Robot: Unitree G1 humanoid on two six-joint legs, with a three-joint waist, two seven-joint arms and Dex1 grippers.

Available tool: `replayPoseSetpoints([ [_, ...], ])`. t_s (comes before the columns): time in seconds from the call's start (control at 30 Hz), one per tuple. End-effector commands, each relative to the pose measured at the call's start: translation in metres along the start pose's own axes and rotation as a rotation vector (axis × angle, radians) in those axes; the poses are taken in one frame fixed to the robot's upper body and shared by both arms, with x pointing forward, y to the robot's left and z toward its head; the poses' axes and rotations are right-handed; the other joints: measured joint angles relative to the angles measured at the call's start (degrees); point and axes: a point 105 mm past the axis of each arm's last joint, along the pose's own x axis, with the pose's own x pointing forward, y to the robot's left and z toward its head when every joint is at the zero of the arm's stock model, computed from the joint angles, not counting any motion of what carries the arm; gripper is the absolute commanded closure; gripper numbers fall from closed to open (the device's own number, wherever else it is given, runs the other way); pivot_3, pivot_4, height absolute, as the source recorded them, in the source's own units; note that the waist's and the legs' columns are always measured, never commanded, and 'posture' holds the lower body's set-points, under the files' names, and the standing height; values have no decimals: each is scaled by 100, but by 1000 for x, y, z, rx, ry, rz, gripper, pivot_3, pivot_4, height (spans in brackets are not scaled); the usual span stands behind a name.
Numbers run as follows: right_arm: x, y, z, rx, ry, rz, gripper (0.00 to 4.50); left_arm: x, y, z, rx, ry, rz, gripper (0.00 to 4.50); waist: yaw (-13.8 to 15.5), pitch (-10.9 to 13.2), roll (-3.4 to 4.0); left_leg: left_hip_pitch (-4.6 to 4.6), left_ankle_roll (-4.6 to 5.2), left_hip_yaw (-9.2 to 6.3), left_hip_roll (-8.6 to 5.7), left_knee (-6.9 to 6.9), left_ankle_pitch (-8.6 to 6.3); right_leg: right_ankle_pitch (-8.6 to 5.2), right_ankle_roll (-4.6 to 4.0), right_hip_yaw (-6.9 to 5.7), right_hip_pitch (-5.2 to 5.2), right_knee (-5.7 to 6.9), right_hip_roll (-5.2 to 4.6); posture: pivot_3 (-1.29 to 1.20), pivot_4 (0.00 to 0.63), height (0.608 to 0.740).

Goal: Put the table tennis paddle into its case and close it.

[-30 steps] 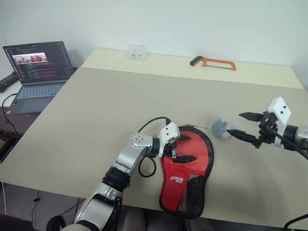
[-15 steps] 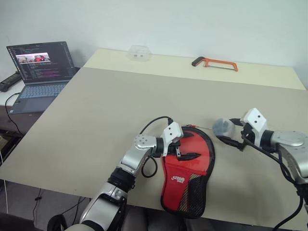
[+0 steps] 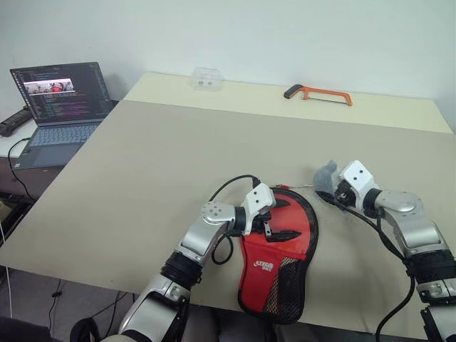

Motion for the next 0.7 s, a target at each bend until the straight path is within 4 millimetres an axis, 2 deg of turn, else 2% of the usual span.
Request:
replayPoseSetpoints([
  [0.03, -2, -3, 5, -23, -18, -6, 2159, 6, -8, -7, -7, 21, -16, 0, 0, 0, 0, 0, 0, 0, 0, 0, 0, 0, 0, 0, 0, 1, 0, 0, 150, 740],
  [0.13, -7, -8, 7, -27, -17, -15, 2993, 6, -9, -8, -8, 25, -18, 0, 0, -1, 1, 5, 0, -1, -1, 2, 0, 1, 0, 1, 6, 2, 0, 0, 150, 740],
  [0.23, -20, -17, 10, -33, -7, -22, 3488, 6, -9, -10, -13, 29, -18, 0, 11, -1, 3, 5, 0, -2, -2, 1, 0, 1, 0, 0, 7, 2, -1, 0, 150, 740],
  [0.33, -36, -27, 5, -60, 37, -28, 3541, 5, -8, -10, -14, 32, -15, 0, 31, -2, 5, 3, 0, -1, -4, 1, 0, 0, 0, -1, 6, -2, -4, 0, 150, 740],
  [0.47, -57, -36, -14, -100, 135, -43, 3541, 5, -6, -11, -15, 37, -16, 0, 74, -3, 7, 3, 1, -1, -8, 1, -1, 0, 0, -1, 7, -3, -8, 0, 150, 740],
  [0.57, -71, -34, -29, -138, 205, -25, 3541, 6, -6, -13, -14, 42, -24, 0, 101, -8, 15, 3, 2, 0, -9, 1, -1, 0, 0, 0, 7, -3, -9, 0, 150, 740],
  [0.7, -88, -33, -37, -140, 245, -11, 3541, 6, -7, -13, -13, 42, -35, 0, 142, -11, 20, 4, 2, -3, -11, 2, -1, 0, 1, -2, 10, -3, -9, 0, 150, 740],
])
